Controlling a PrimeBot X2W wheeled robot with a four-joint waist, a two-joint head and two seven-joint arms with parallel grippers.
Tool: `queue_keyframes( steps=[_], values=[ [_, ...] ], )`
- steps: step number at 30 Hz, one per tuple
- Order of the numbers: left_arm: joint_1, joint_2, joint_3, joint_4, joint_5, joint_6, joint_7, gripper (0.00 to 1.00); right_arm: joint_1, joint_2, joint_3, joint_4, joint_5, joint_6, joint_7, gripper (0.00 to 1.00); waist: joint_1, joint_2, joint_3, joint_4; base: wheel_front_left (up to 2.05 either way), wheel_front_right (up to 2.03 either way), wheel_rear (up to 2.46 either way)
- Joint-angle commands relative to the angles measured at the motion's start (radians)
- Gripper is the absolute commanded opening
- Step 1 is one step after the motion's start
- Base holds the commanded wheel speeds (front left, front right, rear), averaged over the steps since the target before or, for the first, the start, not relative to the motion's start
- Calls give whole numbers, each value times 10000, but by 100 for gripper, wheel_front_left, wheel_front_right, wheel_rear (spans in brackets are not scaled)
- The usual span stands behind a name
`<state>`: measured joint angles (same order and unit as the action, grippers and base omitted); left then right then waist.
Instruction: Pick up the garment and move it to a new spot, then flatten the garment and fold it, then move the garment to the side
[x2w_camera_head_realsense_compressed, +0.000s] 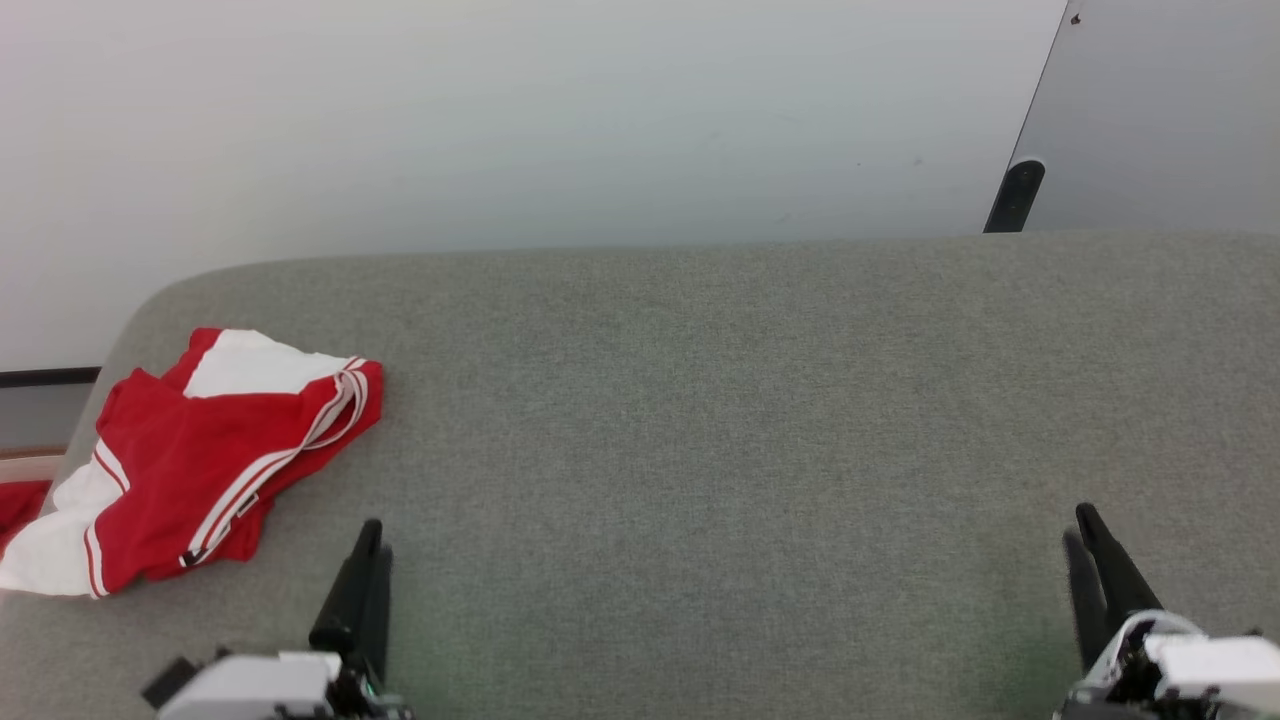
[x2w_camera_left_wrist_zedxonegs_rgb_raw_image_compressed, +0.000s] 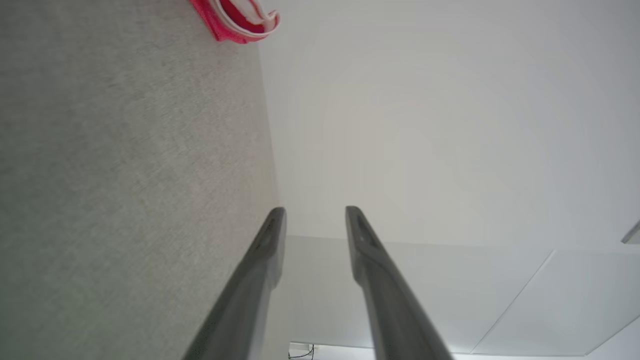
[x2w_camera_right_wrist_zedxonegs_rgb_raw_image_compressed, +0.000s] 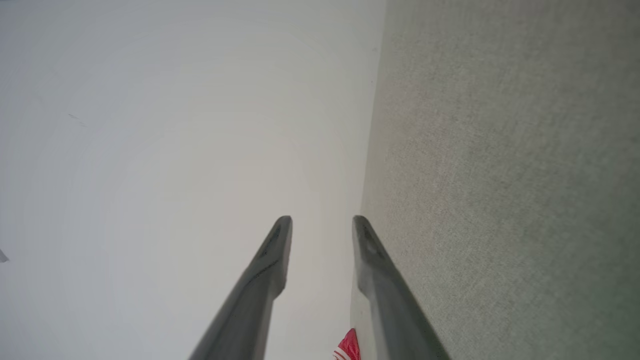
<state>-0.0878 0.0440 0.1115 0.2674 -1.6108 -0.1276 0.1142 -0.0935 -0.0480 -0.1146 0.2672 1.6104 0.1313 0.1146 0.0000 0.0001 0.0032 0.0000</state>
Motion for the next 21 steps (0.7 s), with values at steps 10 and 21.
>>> queue_keyframes(
  steps=[10,21],
  values=[
    [187,69,-74,-54,423,-2,-409,100,70,-16,237,55,-196,-1,-406,100,0,-1,-1,7,0,0,0],
    [131,321,-199,-105,1686,8,-944,100,-218,-210,529,169,-1276,-2,-939,100,0,-1,2,13,0,0,0]
  ],
)
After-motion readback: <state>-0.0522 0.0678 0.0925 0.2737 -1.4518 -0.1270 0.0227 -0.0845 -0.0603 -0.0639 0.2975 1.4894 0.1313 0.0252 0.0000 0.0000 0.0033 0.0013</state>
